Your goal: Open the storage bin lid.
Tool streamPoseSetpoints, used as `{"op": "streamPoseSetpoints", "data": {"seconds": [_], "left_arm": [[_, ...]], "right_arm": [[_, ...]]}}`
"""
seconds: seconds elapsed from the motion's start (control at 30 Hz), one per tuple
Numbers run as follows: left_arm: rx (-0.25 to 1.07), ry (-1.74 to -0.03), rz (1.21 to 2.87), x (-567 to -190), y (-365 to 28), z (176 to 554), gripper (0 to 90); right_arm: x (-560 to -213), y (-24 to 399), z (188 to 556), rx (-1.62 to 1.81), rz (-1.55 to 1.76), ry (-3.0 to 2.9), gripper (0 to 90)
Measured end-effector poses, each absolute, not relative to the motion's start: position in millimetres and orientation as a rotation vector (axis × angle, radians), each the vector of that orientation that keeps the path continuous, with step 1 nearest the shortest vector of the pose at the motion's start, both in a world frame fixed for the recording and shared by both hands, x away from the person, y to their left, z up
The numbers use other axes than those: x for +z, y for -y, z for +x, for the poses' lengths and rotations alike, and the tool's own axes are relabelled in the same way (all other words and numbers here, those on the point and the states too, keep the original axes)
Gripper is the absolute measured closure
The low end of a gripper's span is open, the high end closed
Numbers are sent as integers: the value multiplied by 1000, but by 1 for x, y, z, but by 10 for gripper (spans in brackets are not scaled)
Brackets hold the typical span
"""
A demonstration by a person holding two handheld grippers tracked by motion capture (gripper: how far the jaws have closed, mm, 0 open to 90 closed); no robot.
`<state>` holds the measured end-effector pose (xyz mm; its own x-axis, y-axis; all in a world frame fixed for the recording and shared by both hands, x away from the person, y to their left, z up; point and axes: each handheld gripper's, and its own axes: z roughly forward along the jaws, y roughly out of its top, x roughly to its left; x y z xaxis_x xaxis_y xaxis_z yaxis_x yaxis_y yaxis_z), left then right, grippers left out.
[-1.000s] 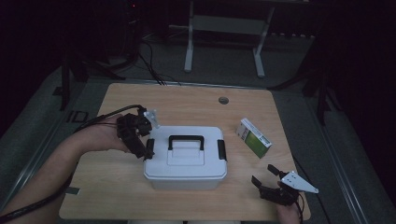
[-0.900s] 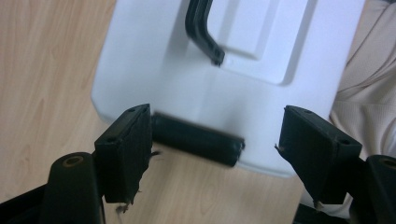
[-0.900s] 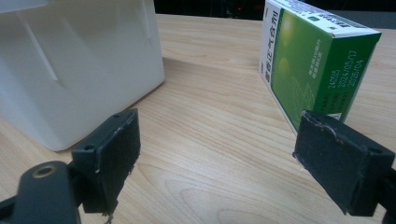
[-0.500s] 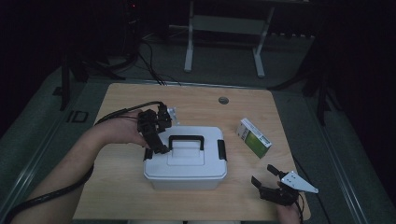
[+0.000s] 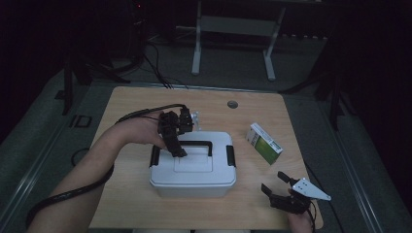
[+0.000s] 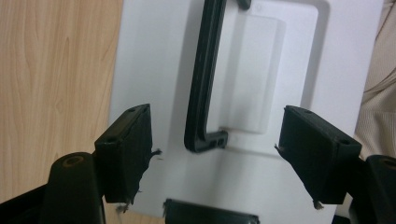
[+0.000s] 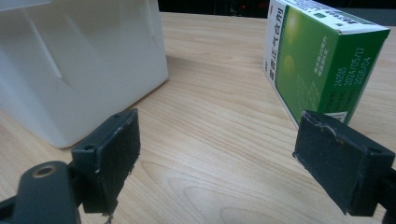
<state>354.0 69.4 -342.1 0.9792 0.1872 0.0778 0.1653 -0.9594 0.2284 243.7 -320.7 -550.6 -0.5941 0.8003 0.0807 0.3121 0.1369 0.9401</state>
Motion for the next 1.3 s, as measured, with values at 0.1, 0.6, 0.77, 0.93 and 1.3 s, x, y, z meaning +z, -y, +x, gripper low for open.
{"op": "streamPoseSetpoints", "data": {"seconds": [0.1, 0.6, 0.77, 0.93, 1.3], "left_arm": [[124, -230, 2909, -343, -64, 356, 259], [46, -172, 2953, -350, -41, 370, 407], [16, -154, 2969, -350, -36, 371, 463], [7, -146, 2977, -352, -33, 372, 570], [-1, -116, 3003, -356, -32, 372, 723]], "right_arm": [[-551, 321, 244, 1459, 1062, -1979, 141], [-551, 322, 244, 1476, 1063, -1983, 141], [-551, 322, 244, 1477, 1059, -1985, 141], [-551, 322, 244, 1477, 1058, -1987, 141], [-551, 322, 244, 1477, 1060, -1989, 141]]}}
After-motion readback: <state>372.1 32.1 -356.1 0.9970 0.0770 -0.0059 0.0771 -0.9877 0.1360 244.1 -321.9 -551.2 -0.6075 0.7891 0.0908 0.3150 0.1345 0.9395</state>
